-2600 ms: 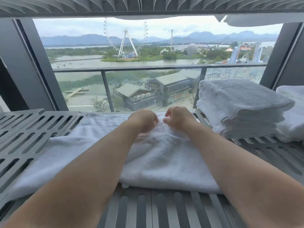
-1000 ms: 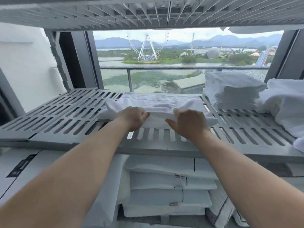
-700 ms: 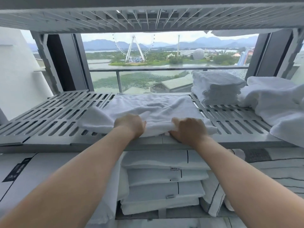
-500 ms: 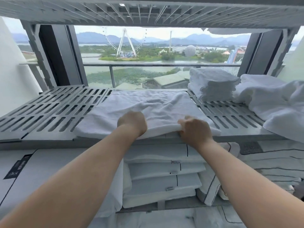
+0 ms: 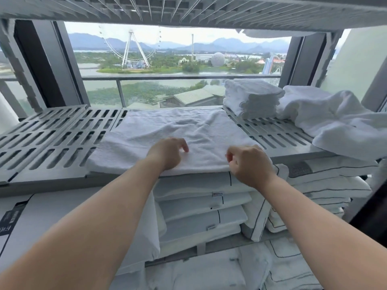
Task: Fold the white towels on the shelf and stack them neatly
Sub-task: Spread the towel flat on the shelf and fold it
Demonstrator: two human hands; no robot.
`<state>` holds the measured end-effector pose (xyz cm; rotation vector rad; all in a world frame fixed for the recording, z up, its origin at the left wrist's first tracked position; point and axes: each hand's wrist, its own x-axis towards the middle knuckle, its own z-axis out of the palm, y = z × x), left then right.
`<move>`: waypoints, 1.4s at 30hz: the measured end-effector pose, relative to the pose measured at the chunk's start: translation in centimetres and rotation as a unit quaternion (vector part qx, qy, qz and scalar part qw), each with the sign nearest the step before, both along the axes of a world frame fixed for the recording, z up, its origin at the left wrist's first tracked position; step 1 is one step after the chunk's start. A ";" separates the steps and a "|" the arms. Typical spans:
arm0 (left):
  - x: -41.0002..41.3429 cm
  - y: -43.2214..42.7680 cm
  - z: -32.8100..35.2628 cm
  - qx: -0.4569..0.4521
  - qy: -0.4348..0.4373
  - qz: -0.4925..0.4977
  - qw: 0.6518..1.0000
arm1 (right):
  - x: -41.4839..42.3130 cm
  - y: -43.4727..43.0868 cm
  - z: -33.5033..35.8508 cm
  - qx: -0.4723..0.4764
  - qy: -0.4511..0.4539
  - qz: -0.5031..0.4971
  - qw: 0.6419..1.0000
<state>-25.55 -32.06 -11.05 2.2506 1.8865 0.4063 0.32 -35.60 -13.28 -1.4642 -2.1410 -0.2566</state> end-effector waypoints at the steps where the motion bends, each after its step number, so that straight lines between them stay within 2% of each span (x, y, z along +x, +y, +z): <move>1: 0.1 0.2 0.2 0.003 -0.003 -0.009 1.000 | 0.0 0.0 0.3 -0.005 0.025 0.012 1.000; 4: 0.2 1.5 0.6 0.030 -0.022 -0.004 0.999 | -0.7 1.3 1.1 -0.022 0.070 0.027 0.997; 8: 0.0 3.8 0.5 0.109 -0.007 0.052 0.993 | -2.7 5.6 2.1 -0.027 0.060 0.017 0.998; 10: -0.2 5.6 0.5 0.112 0.021 0.059 0.992 | -3.9 8.7 2.4 -0.050 0.048 0.013 0.998; 15: -0.1 10.4 0.2 0.045 0.106 0.073 0.991 | -7.1 16.8 2.8 -0.173 -0.032 0.017 0.984; 18: 0.1 13.0 -0.3 -0.002 0.115 0.070 0.991 | -8.6 20.7 2.4 -0.247 -0.074 0.034 0.965; 21: -0.2 14.4 -0.8 -0.020 0.104 0.096 0.990 | -9.7 23.5 1.6 -0.265 -0.107 0.035 0.958; 26: -1.6 15.9 -0.6 -0.108 0.119 0.253 0.954 | -10.6 26.1 1.5 -0.323 -0.133 -0.010 0.937; 34: -5.2 17.3 -0.1 -0.162 0.056 0.328 0.929 | -8.8 27.3 0.3 -0.298 -0.102 -0.015 0.949; 36: -5.9 17.6 -0.5 -0.151 0.055 0.353 0.922 | -8.7 27.0 0.1 -0.297 -0.101 -0.021 0.949; 38: -6.1 17.6 -0.9 -0.103 0.071 0.357 0.926 | -8.8 26.7 0.1 -0.298 -0.100 -0.026 0.949; 40: -5.7 17.1 -1.2 -0.029 0.079 0.323 0.943 | -8.8 26.3 0.2 -0.288 -0.095 -0.017 0.953; 42: -4.9 16.3 -1.1 0.004 0.081 0.246 0.966 | -8.9 25.9 0.5 -0.264 -0.085 0.005 0.961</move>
